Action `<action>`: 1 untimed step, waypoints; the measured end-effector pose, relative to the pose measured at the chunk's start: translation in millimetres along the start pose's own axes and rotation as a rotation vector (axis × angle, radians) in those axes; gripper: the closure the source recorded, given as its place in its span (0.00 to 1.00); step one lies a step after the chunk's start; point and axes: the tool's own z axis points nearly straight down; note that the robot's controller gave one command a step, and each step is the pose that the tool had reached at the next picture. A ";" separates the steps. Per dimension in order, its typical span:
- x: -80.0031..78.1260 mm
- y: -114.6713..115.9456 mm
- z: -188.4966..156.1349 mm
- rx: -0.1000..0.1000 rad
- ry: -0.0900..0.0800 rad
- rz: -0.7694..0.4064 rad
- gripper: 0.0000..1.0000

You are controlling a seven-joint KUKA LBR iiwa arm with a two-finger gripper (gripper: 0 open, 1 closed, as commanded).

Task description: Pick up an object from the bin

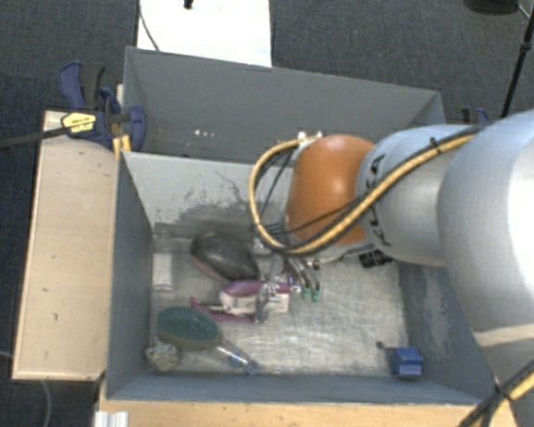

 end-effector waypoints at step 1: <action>0.2 57.5 0.6 -0.004 -0.009 -0.161 0.00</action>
Offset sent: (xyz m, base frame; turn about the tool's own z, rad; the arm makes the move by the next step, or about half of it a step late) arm -0.0066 0.0581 -0.0077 -0.1638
